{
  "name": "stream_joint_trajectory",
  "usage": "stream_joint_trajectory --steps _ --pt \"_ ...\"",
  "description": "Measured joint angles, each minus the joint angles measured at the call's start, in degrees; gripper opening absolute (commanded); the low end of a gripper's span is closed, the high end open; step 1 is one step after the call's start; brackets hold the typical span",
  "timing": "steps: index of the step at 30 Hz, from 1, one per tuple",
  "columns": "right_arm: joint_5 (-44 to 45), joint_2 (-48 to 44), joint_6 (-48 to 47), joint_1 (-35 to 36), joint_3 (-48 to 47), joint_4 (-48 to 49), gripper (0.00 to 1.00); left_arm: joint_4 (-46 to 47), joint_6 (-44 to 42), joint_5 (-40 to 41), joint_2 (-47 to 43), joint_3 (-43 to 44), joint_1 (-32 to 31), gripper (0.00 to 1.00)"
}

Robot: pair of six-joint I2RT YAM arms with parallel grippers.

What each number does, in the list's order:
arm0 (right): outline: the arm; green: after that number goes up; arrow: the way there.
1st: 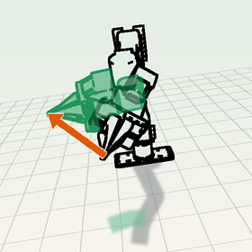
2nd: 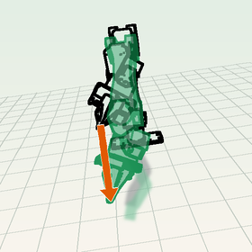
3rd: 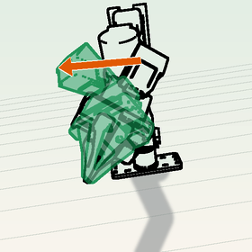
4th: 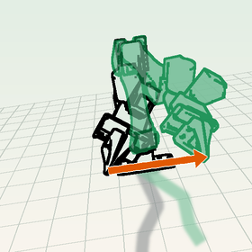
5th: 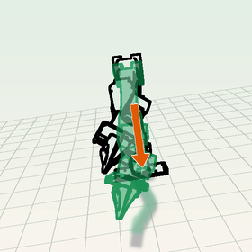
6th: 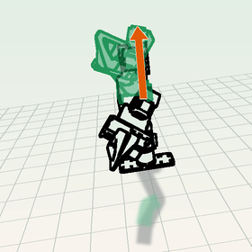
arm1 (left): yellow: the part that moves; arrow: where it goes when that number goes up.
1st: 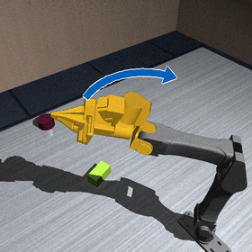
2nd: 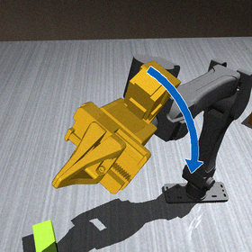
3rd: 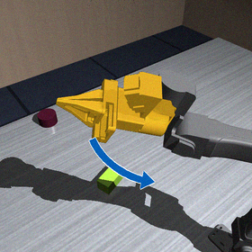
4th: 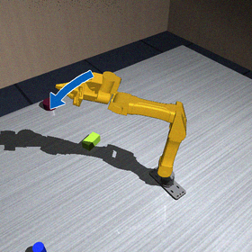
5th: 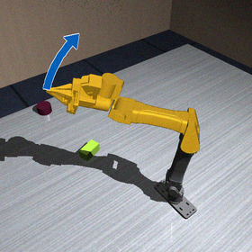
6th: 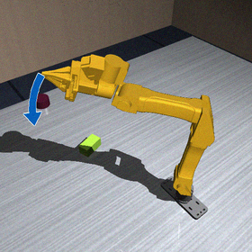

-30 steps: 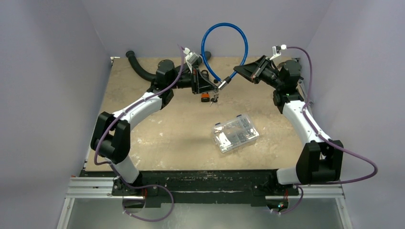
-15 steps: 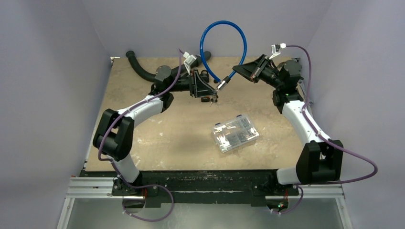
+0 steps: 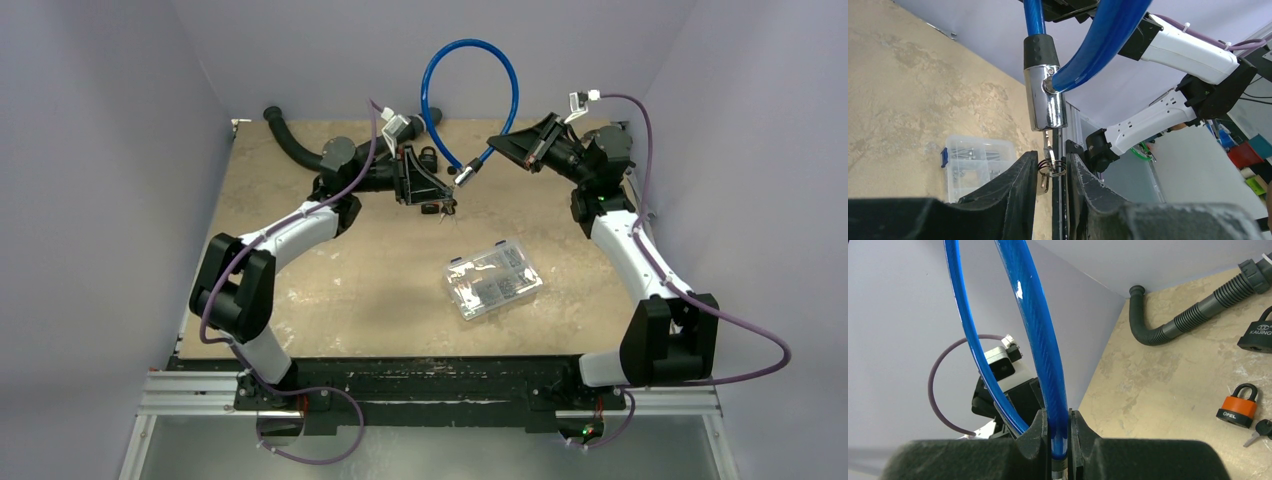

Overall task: Lock with the key
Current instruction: Lock the lock.

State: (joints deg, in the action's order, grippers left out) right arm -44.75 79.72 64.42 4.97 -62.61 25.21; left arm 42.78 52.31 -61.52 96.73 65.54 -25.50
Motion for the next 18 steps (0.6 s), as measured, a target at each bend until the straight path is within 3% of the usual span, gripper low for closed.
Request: stream_joint_trajectory --steps 4,18 --pt "-0.02 0.00 0.00 0.00 0.00 0.07 0.00 -0.63 -0.74 0.02 0.00 0.00 0.00 0.00" --pt "0.26 0.55 0.39 -0.90 -1.20 3.13 0.00 -15.80 -12.68 0.17 -4.94 -2.67 0.00 0.00"
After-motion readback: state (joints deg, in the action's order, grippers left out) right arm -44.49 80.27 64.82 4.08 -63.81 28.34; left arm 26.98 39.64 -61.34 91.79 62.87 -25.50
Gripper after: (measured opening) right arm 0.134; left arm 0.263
